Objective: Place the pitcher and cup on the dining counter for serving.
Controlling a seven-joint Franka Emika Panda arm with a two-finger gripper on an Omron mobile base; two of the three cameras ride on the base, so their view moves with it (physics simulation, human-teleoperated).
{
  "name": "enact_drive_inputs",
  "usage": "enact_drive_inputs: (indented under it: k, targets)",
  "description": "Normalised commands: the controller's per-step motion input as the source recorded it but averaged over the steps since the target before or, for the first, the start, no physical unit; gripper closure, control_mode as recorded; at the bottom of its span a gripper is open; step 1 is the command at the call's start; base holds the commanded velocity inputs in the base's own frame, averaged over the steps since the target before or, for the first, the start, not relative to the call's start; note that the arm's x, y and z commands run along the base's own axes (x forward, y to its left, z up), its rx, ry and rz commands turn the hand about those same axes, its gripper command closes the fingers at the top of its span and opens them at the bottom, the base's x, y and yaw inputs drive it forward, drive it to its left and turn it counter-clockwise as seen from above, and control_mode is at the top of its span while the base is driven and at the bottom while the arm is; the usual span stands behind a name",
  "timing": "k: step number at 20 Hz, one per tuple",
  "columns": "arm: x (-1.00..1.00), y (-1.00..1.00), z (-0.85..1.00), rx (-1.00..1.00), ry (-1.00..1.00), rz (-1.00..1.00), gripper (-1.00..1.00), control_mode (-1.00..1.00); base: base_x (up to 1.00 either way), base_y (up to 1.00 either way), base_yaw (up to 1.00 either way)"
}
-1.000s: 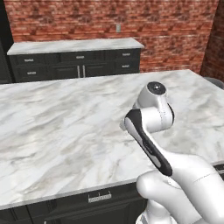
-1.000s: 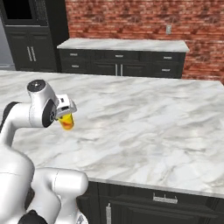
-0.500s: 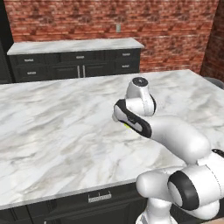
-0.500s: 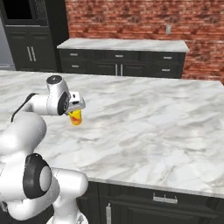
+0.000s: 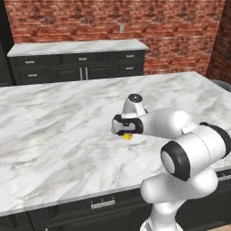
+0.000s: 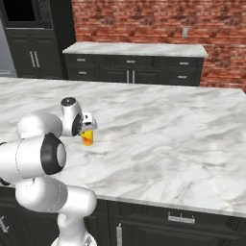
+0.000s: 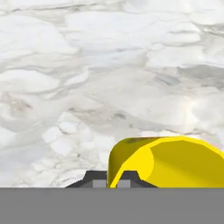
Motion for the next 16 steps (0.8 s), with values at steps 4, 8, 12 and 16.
enact_drive_inputs:
  k: [4, 8, 12, 16]
  targets:
    - [0.39, 0.19, -0.28, 0.0, 0.08, 0.0, 1.0, -1.0, 0.0, 0.0, 0.0]
    - [0.04, 0.06, 0.0, 0.0, 0.01, 0.0, -1.0, -1.0, 0.0, 0.0, 0.0]
    - [-0.02, 0.0, 0.22, 0.0, 0.0, -0.03, -1.0, -1.0, 0.0, 0.0, 0.0]
    - [-0.24, 0.0, 0.59, 0.0, -0.1, -0.07, -1.0, -1.0, 0.0, 0.0, 0.0]
